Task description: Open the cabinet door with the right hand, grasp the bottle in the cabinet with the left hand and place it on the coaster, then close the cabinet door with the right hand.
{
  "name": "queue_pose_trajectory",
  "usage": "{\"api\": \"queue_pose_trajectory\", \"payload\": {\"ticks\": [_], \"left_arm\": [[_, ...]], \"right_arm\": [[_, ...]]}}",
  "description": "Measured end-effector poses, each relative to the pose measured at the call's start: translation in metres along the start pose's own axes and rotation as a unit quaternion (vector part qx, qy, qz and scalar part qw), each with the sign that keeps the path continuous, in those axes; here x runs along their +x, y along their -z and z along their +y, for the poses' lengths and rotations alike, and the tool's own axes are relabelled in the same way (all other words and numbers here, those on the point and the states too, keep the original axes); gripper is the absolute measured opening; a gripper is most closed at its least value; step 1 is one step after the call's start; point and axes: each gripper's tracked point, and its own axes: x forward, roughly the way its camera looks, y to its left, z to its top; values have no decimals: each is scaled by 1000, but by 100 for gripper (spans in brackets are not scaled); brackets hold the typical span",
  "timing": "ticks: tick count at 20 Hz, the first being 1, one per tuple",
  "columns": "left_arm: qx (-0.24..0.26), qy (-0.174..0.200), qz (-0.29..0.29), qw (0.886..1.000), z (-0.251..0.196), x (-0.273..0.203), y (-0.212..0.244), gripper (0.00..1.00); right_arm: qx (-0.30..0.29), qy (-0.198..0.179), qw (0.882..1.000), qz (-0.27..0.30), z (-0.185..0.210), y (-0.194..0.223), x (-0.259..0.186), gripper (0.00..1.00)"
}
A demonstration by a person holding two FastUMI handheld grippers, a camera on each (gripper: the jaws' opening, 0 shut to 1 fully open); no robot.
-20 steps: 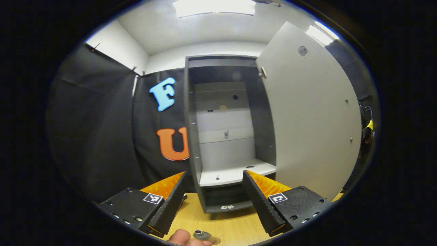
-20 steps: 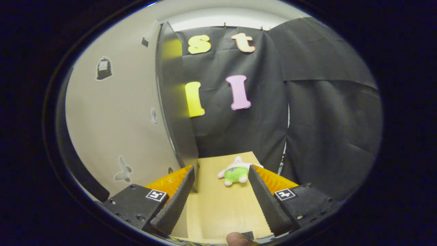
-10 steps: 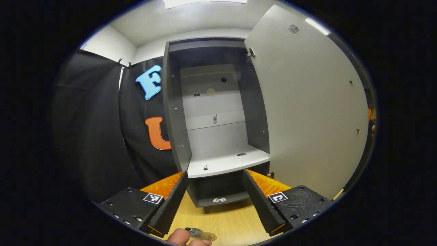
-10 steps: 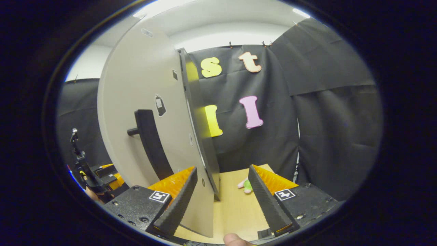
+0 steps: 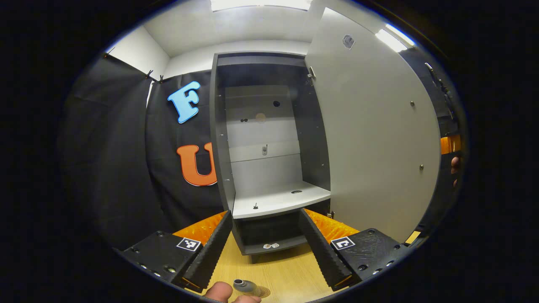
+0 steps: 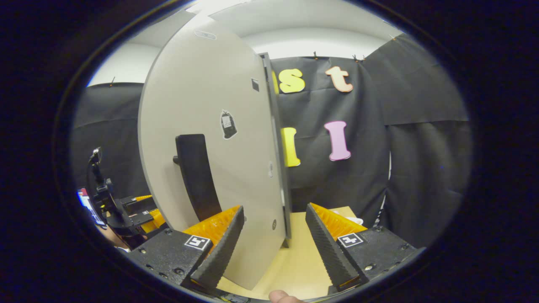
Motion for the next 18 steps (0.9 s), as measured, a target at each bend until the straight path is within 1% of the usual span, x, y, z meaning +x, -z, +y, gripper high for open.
{"api": "queue_pose_trajectory", "payload": {"ticks": [3, 5, 8, 12, 14, 15, 18], "left_arm": [[-17, -26, -11, 999, 30, -12, -4, 96], [-21, -31, -3, 999, 44, -21, 2, 96], [-15, -50, 0, 999, 68, -38, 5, 96], [-13, -80, 9, 997, 93, -63, 11, 96], [-13, -98, 12, 995, 102, -75, 12, 96], [-9, -107, 13, 994, 107, -81, 12, 96], [14, -139, 19, 990, 119, -98, 18, 96]], "right_arm": [[-3, -24, 1000, 5, 25, 2, 12, 95], [-27, -35, 999, 4, 46, 2, 19, 95], [-62, -52, 997, -6, 70, 0, 33, 95], [-71, -86, 994, 8, 98, 8, 57, 95], [-84, -102, 991, 6, 114, 7, 69, 95], [-90, -111, 990, 5, 122, 6, 75, 95], [-104, -149, 983, 25, 147, 22, 100, 95]]}}
